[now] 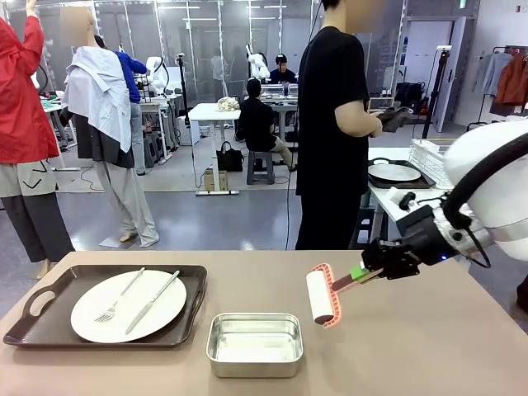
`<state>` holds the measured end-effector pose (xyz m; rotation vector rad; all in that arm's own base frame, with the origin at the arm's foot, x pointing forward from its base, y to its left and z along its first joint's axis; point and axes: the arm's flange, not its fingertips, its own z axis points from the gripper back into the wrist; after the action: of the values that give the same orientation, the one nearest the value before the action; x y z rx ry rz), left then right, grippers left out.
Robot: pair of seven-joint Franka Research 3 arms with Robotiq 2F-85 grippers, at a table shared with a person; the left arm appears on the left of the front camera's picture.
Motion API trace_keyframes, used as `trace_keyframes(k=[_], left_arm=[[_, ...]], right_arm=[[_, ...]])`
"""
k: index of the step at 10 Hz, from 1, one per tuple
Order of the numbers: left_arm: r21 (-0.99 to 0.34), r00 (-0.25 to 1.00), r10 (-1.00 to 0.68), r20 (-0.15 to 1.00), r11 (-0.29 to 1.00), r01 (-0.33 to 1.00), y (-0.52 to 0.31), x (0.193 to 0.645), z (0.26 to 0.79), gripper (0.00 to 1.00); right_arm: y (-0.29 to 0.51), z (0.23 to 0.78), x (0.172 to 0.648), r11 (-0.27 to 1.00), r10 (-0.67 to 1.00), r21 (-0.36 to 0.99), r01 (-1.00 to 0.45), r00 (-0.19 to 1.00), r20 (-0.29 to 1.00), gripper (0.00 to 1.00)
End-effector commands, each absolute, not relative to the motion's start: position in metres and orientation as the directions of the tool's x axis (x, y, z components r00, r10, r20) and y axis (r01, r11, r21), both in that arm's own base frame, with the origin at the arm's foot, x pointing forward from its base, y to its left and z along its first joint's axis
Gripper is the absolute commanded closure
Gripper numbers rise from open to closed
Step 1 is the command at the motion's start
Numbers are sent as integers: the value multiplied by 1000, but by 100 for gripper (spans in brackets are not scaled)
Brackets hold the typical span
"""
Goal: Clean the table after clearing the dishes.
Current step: When the left (or right) Handle tray is removed, use the left hand (or right hand) to clean the left (or right) side of the table with the Lint Roller.
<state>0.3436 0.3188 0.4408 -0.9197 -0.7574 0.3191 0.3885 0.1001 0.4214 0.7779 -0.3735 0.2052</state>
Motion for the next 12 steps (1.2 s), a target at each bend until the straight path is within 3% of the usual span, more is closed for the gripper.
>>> trace_keyframes(k=[1,2,8,9,10,12], left_arm=[[-814,702,549,453,576,75,321,342,443,0],[-814,702,549,453,576,75,321,342,443,0],[-814,702,549,453,576,75,321,342,443,0],[-814,702,549,453,576,75,321,342,443,0],[-814,702,549,453,576,75,321,342,443,0],[-814,702,549,453,576,75,321,342,443,0]], right_arm=[[99,408,402,625,92,673,-395,894,439,94],[100,421,388,697,43,644,-315,915,401,94],[100,421,388,697,43,644,-315,915,401,94],[99,416,391,685,61,644,-340,908,413,79],[93,405,399,619,41,727,-296,937,347,79],[79,382,411,619,-37,757,-209,955,294,79]])
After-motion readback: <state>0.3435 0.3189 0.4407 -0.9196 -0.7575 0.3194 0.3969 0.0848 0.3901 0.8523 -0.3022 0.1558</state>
